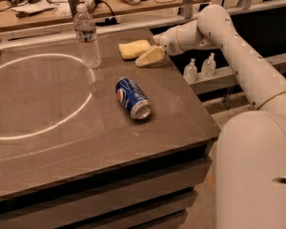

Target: Move sponge near pepsi can

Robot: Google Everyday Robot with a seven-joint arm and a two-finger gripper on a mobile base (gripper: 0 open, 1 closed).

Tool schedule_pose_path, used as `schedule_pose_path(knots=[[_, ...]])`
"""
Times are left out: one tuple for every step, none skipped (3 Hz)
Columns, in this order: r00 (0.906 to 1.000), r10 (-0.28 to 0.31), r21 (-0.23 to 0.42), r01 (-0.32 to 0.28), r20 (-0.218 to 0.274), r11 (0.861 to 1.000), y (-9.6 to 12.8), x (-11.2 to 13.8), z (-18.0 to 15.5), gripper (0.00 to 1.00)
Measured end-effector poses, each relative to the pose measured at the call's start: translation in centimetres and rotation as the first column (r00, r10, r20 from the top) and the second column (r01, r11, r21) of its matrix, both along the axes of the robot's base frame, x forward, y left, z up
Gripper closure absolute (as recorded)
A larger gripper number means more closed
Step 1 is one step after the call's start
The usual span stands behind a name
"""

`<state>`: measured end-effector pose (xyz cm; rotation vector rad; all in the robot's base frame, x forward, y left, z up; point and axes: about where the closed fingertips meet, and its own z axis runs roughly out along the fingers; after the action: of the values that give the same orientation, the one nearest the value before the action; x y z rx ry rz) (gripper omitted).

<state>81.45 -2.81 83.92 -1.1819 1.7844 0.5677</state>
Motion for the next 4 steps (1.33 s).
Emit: schedule_pose_path(knots=[[0.9999, 0.01, -0.007, -0.011, -0.011, 1.0, 0.64, 0.3, -0.43, 0.41], [0.9998, 0.012, -0.015, -0.012, -0.018, 1.0, 0.89, 0.45, -0.73, 0.65], [0.9998, 0.012, -0.015, -0.012, -0.018, 1.0, 0.89, 0.46, -0.61, 0.87], [0.9998, 0.012, -0.015, -0.012, -0.018, 1.0, 0.89, 0.46, -0.56, 1.0]])
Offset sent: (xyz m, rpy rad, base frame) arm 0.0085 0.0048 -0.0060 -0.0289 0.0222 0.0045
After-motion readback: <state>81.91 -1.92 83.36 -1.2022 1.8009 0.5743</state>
